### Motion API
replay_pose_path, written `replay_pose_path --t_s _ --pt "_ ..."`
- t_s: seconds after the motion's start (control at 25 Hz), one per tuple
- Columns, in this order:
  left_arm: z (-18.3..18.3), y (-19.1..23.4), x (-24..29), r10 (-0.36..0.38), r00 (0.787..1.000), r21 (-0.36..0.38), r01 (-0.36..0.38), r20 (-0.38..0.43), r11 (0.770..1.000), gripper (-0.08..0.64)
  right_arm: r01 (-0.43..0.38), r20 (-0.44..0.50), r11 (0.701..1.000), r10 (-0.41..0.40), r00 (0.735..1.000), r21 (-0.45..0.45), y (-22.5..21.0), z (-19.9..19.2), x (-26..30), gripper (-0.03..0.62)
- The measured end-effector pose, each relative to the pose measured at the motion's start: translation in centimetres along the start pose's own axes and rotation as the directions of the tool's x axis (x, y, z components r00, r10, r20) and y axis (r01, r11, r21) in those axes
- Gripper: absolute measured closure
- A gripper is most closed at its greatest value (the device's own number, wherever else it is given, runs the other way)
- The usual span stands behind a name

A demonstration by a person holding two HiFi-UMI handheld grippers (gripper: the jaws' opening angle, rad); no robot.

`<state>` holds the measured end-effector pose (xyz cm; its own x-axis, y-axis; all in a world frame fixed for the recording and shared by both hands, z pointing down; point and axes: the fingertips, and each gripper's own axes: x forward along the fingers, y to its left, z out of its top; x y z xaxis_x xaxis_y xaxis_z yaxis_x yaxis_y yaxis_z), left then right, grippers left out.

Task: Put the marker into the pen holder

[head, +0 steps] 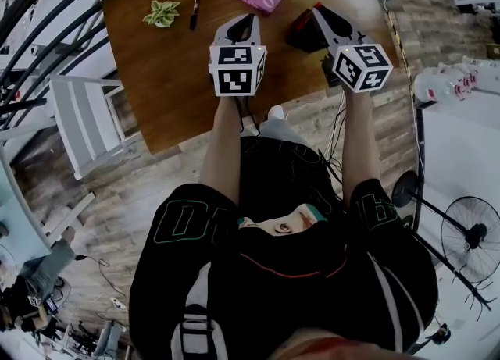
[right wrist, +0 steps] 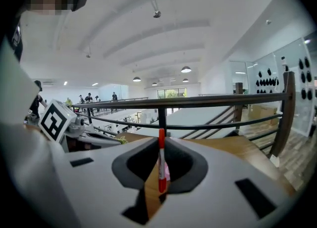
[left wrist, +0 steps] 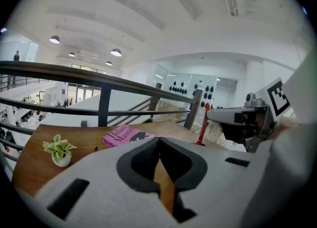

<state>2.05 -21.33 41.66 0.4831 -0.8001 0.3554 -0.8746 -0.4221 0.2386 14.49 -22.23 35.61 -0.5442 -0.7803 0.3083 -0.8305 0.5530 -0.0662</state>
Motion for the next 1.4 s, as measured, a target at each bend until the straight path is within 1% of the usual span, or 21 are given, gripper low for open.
replay_pose_path --t_s 0.24,0.4,0.56,0.8,0.96,1.2,1.4 --pt "1.4 -2.4 1.7 -0.008 1.000 0.024 0.008 0.012 1.000 0.554 0.022 0.028 1.000 -0.022 0.999 0.012 -3.9 0.6 -1.7 0.549" --pt "1.7 -3.5 2.9 0.001 1.000 0.027 -0.001 0.009 1.000 0.554 0.021 0.014 0.999 -0.021 1.000 0.034 -6.1 -0.4 -2.1 0.549" --pt "1.1 -4.6 3.9 0.012 1.000 0.030 -0.011 -0.011 0.999 0.554 0.008 -0.002 0.998 -0.007 1.000 0.060 -7.4 -1.8 -2.2 0.549" --pt "-0.8 -5.7 4.8 0.038 0.997 0.037 -0.036 -0.072 0.999 0.554 -0.028 -0.025 0.993 0.031 0.999 0.115 -8.7 -4.3 -2.2 0.548" --pt "-2.6 -6.0 4.8 0.060 0.992 0.035 -0.057 -0.108 0.998 0.554 -0.060 -0.038 0.987 0.067 0.997 0.150 -8.6 -6.4 -1.9 0.548" --pt "-4.8 -7.1 4.0 0.110 0.980 0.041 -0.104 -0.163 0.994 0.554 -0.123 -0.041 0.972 0.133 0.990 0.198 -8.1 -8.3 -2.3 0.548" --pt "-6.3 -8.4 4.1 0.137 0.975 0.034 -0.133 -0.176 0.990 0.554 -0.158 -0.045 0.969 0.169 0.985 0.190 -8.4 -9.5 -2.7 0.548"
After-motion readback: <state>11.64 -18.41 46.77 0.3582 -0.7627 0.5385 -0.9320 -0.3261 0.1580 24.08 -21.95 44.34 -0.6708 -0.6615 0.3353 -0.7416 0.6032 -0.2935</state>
